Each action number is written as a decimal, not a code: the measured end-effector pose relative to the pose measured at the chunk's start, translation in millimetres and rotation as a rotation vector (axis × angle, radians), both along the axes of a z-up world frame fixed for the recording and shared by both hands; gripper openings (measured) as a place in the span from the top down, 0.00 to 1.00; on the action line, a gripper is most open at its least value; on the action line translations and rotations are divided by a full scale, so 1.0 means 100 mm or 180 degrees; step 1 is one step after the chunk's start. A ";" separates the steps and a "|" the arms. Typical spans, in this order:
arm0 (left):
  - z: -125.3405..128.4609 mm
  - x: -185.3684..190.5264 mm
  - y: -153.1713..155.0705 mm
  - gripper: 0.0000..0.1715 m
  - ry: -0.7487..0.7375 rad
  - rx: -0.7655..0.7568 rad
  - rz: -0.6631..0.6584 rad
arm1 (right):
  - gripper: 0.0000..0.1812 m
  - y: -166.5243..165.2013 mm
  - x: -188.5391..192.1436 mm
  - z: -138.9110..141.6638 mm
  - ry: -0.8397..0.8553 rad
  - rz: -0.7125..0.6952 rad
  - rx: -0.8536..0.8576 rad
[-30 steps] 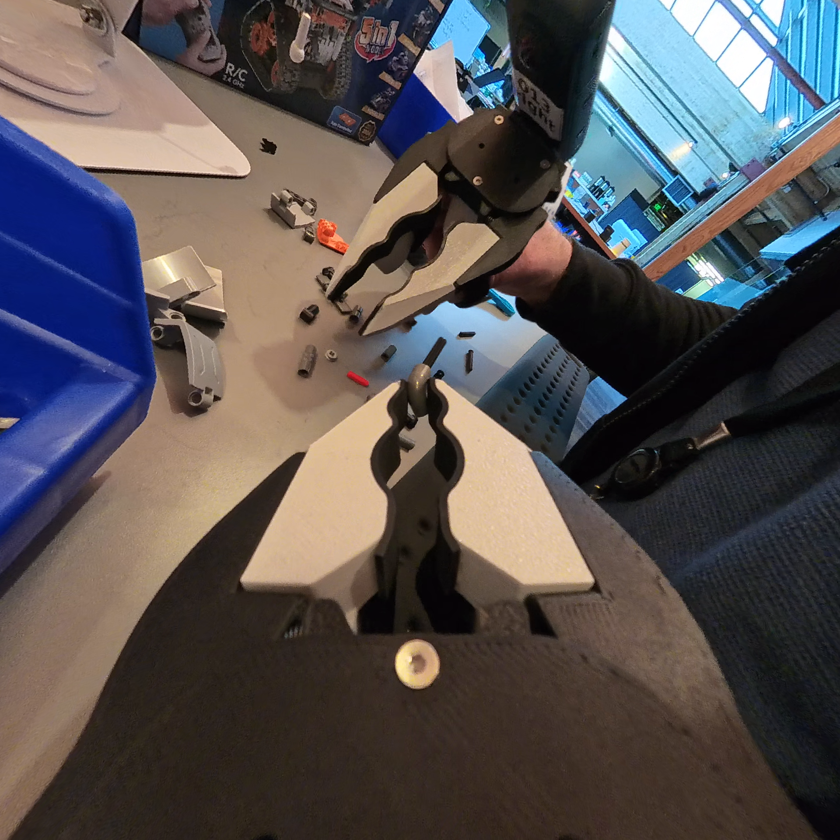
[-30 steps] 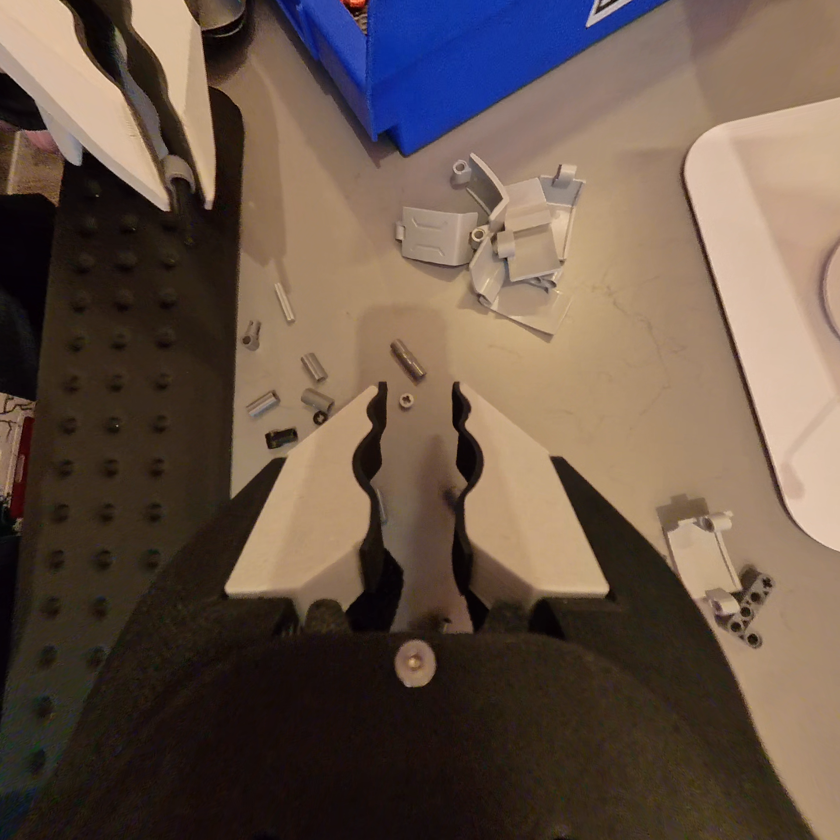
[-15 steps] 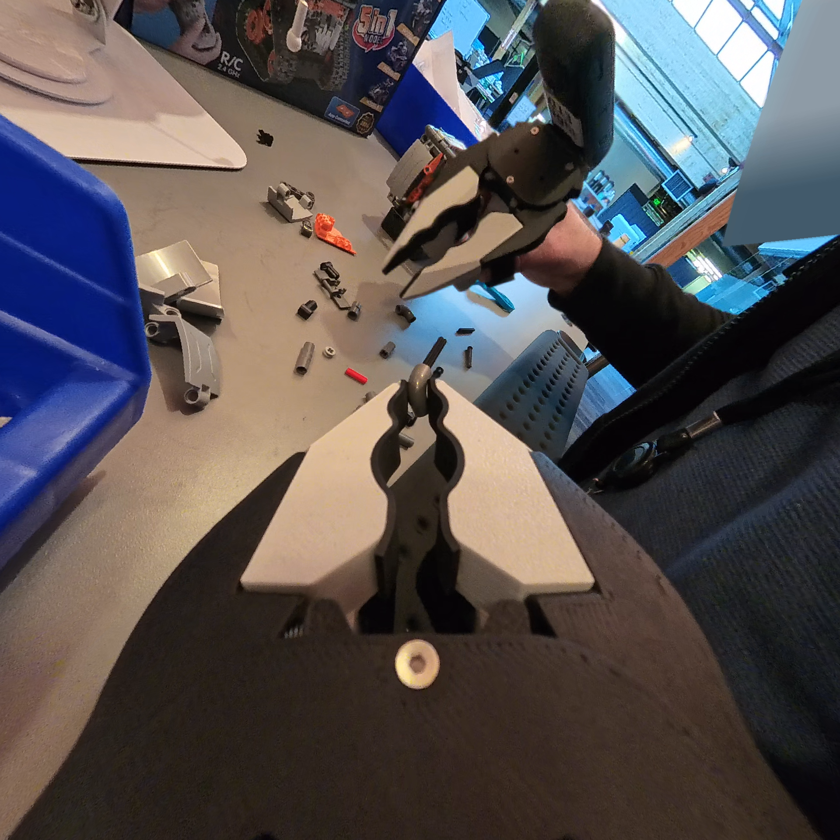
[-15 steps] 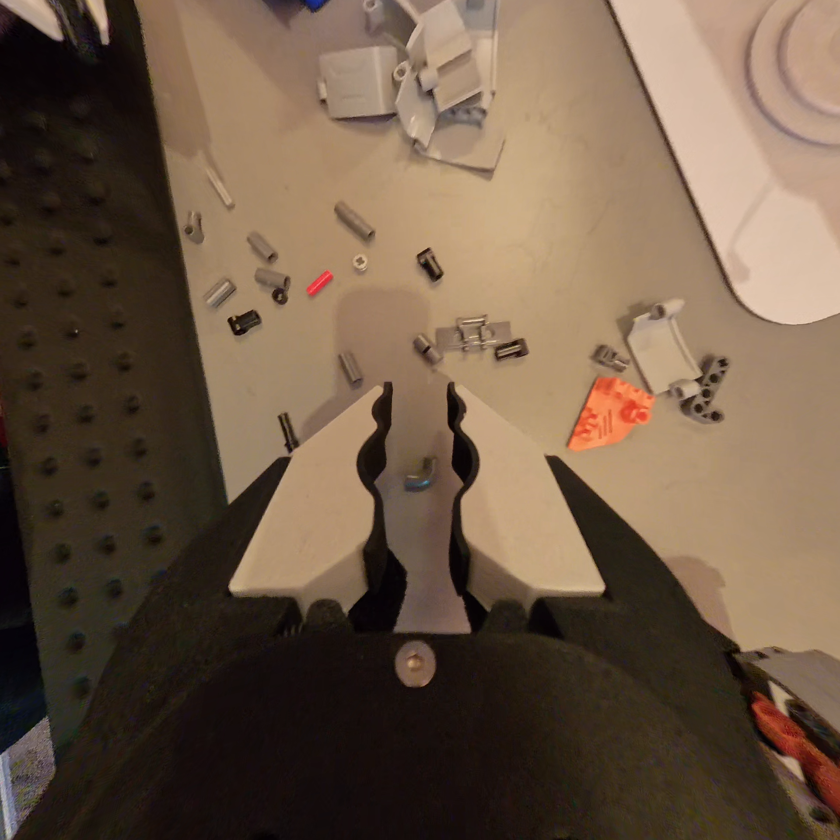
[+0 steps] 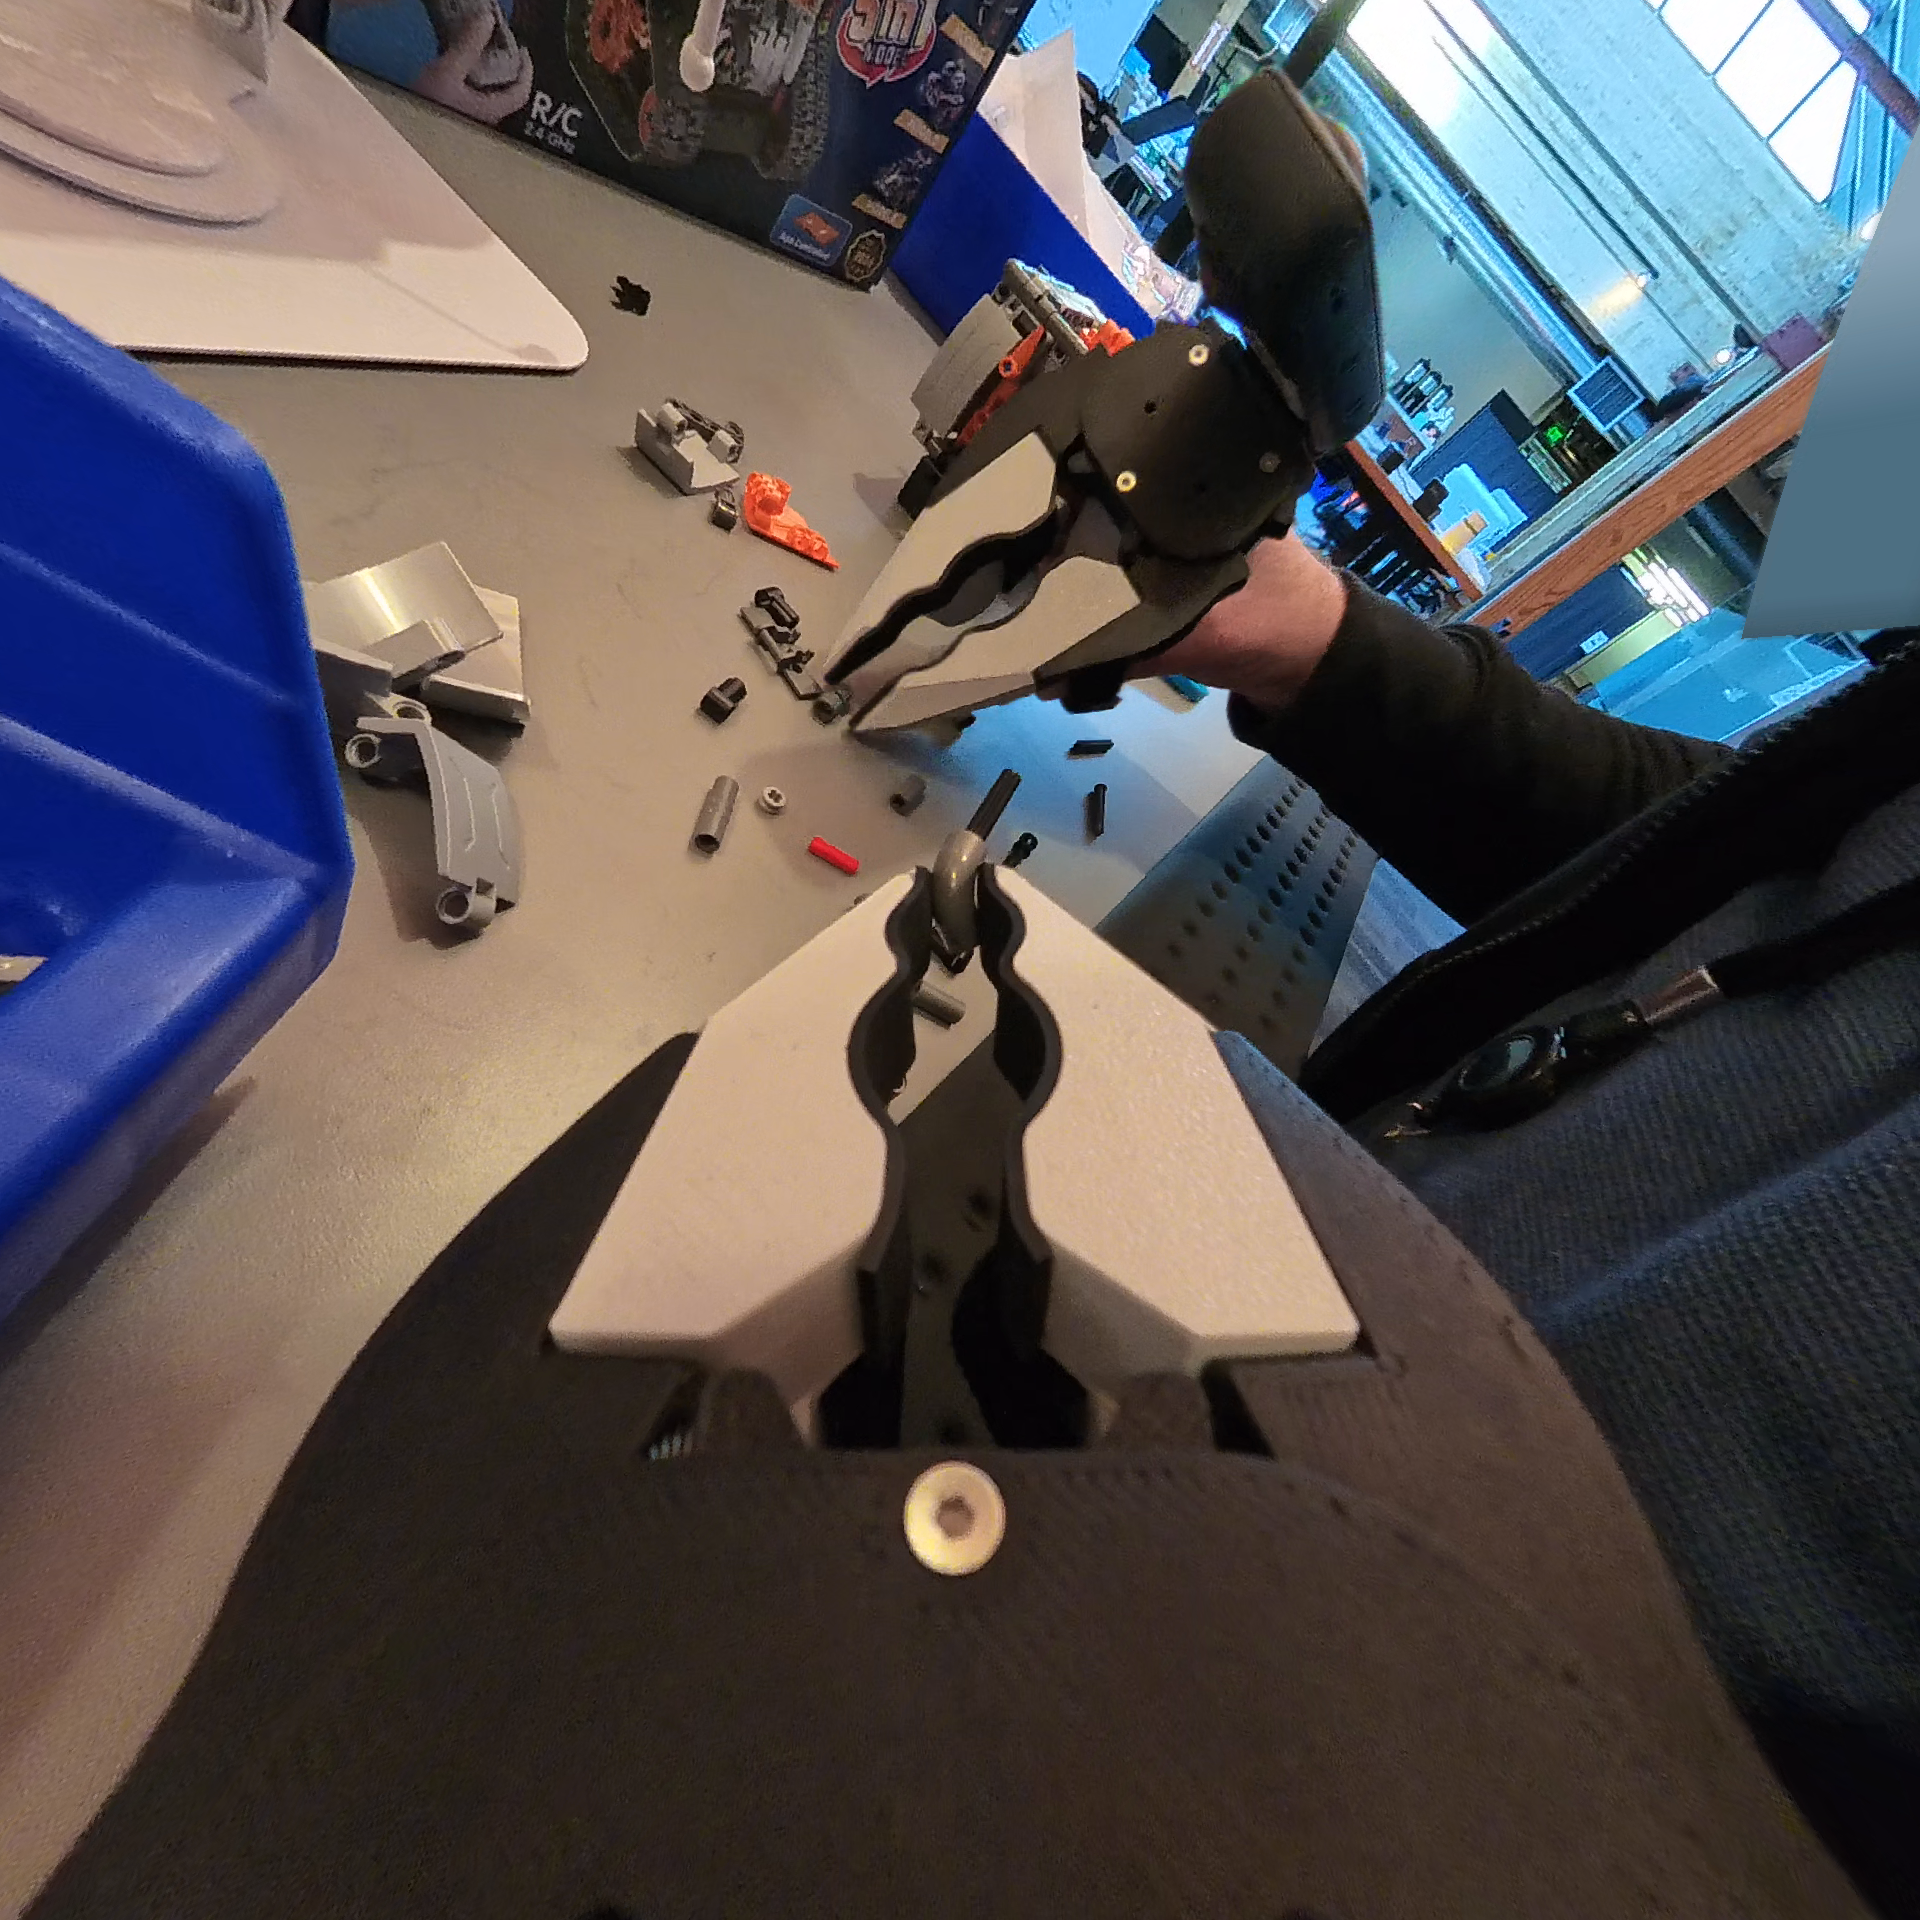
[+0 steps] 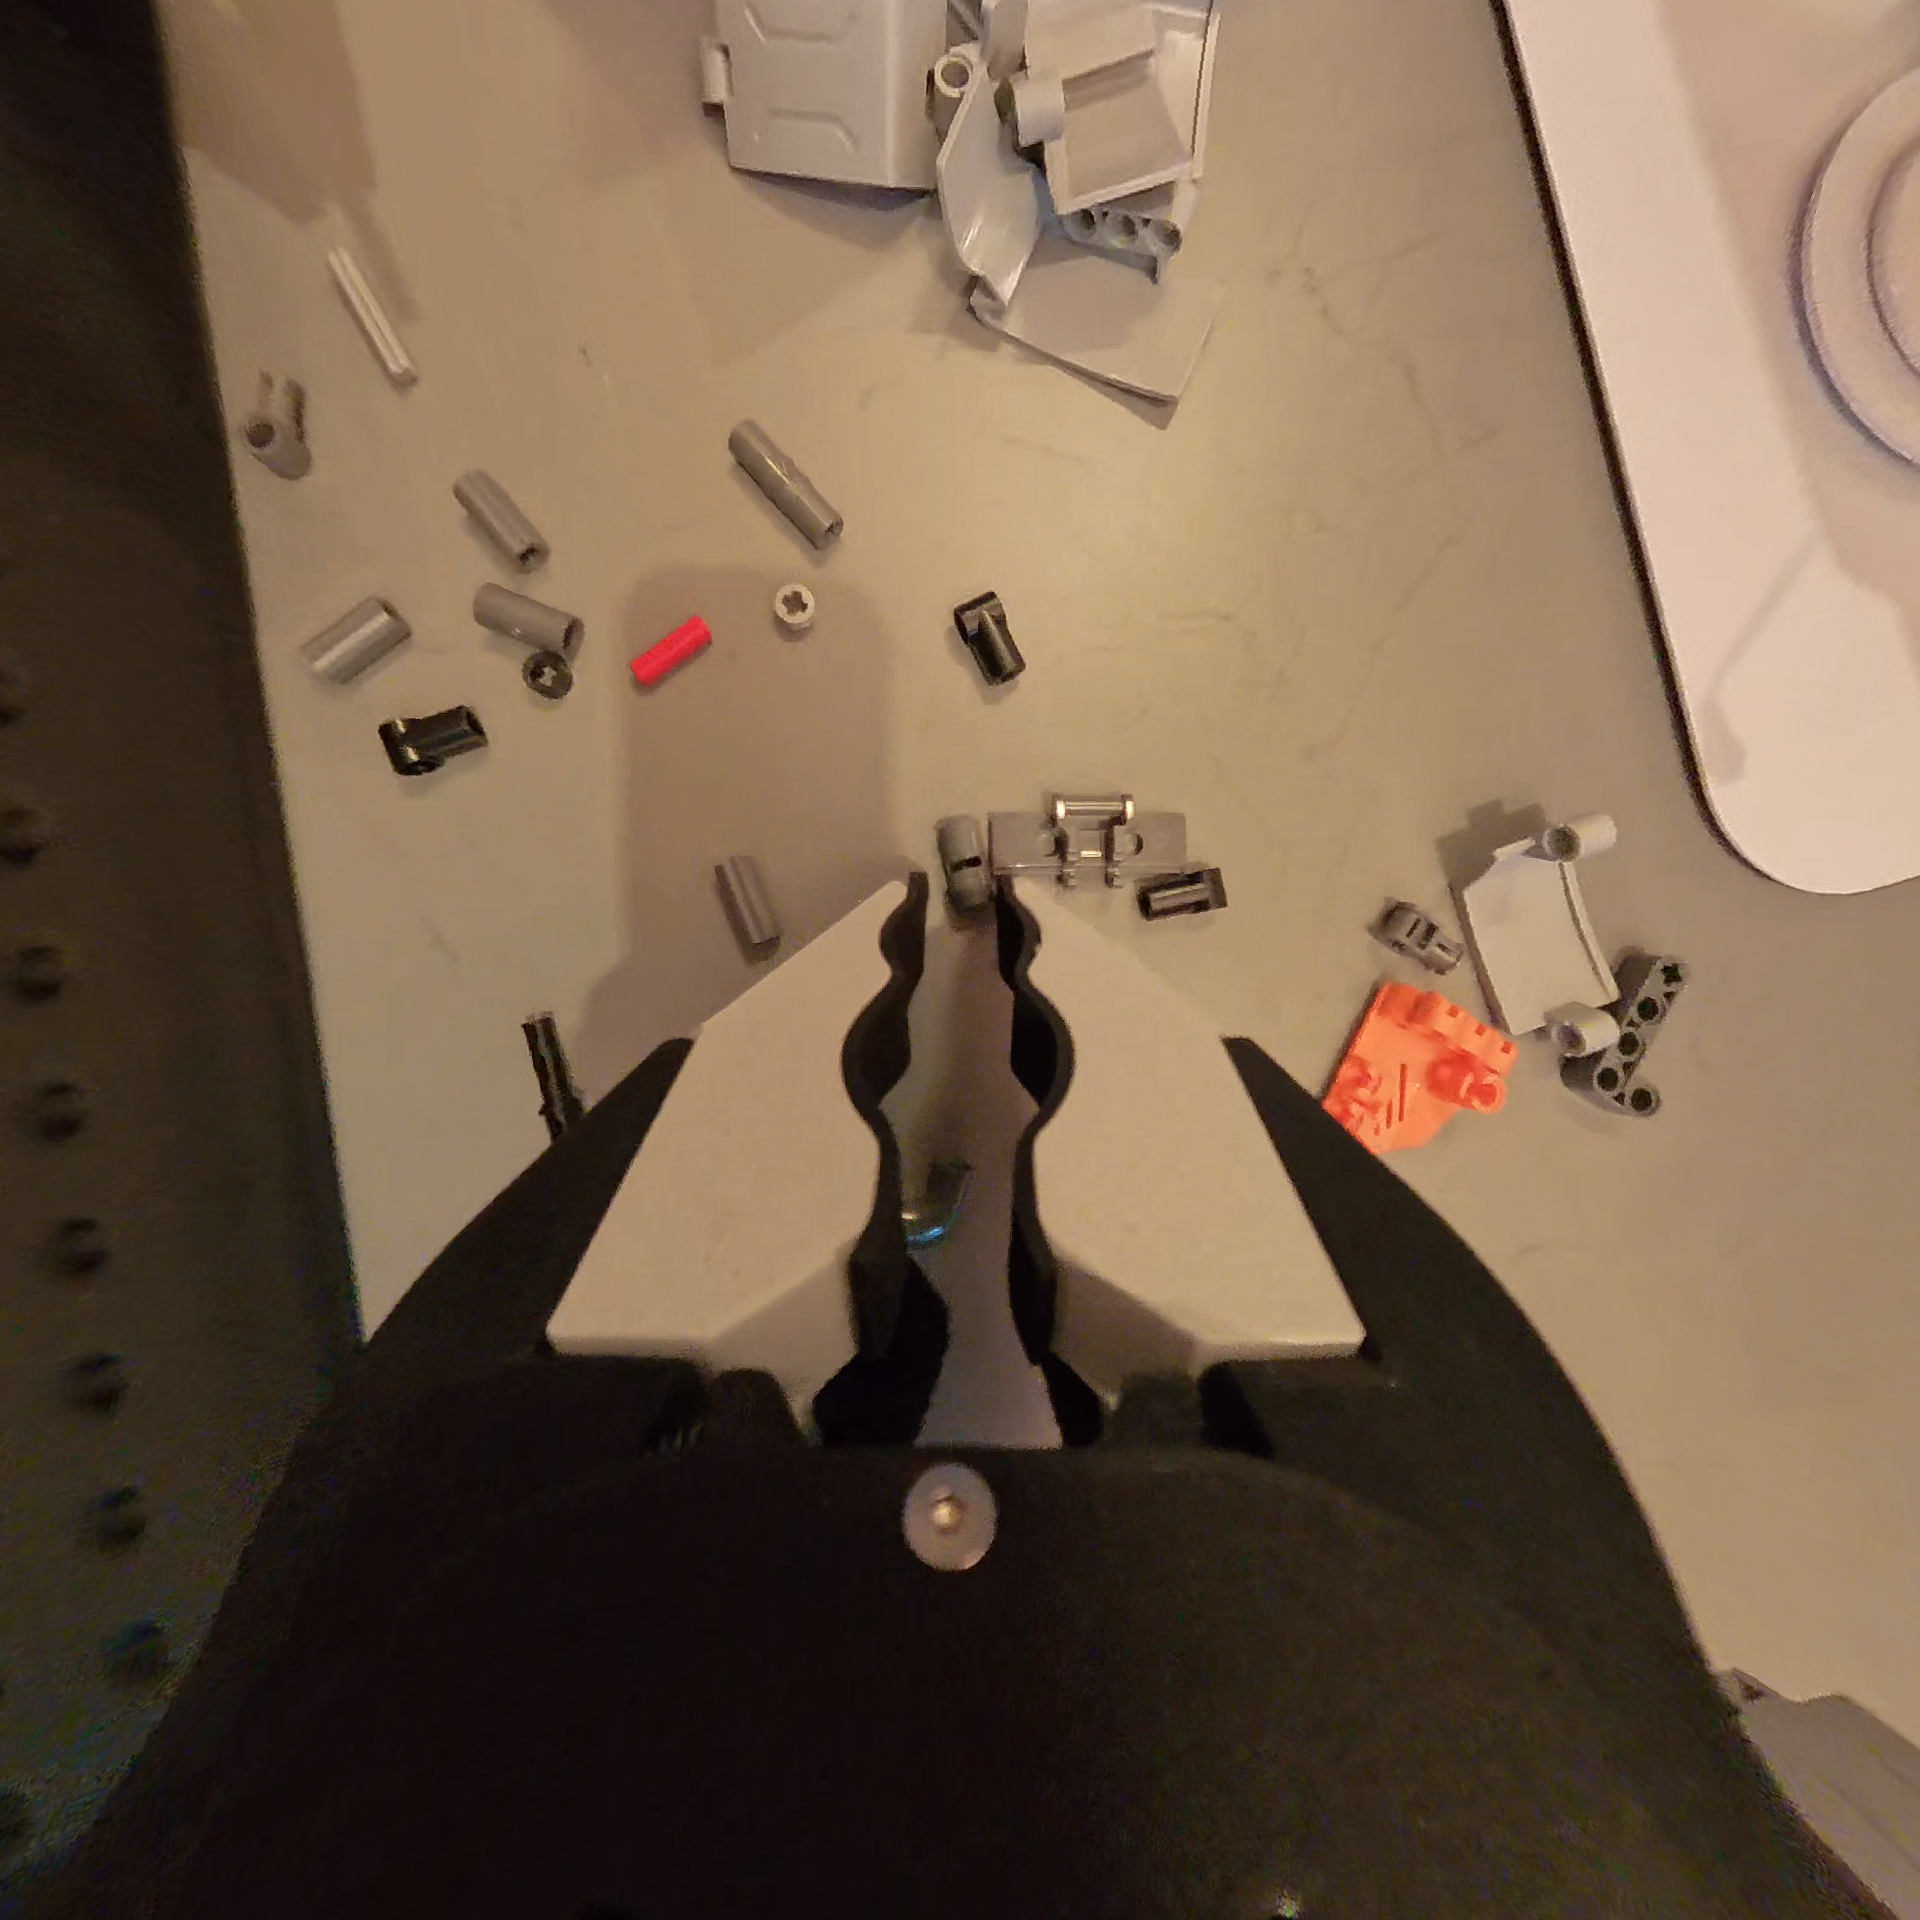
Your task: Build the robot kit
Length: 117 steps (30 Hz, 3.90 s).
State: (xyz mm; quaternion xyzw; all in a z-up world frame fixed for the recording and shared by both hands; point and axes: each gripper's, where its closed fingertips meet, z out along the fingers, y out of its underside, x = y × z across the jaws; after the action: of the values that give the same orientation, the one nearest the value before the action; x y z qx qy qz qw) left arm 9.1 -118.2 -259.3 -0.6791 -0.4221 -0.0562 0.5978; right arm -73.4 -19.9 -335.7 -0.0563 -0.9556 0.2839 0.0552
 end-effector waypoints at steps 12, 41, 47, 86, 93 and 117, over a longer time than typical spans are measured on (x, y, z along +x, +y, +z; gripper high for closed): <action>-0.03 -0.05 0.06 0.96 -0.0017 -0.0093 -0.0025 | 0.97 -0.17 0.24 0.33 -0.0391 0.0152 -0.0604; -0.02 -0.06 0.17 0.96 0.0423 -0.0813 -0.0344 | 0.97 -0.58 0.73 0.77 -0.0578 0.1095 -0.0761; -0.08 -0.04 0.25 0.96 0.0482 -0.1007 -0.0426 | 0.97 -0.70 0.78 0.73 -0.0626 0.1174 -0.0622; -0.18 -0.17 -0.05 0.96 0.0050 -0.0576 -0.0086 | 0.98 -0.71 0.59 0.59 -0.0950 0.0886 -0.1000; -0.19 -0.16 0.02 0.96 0.0091 -0.0634 -0.0189 | 0.98 -0.71 0.62 0.58 -0.0991 0.0923 -0.1041; -0.36 0.02 0.12 0.97 0.0806 -0.1569 -0.0886 | 0.99 -0.61 0.84 0.43 -0.1711 0.1350 -0.0933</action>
State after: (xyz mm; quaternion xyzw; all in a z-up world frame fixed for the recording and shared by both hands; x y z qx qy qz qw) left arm 11.5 -106.3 -294.8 -0.8565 -0.2481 0.0516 0.4496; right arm 10.4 -81.0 -292.2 0.0632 -0.8756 0.3980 -0.2663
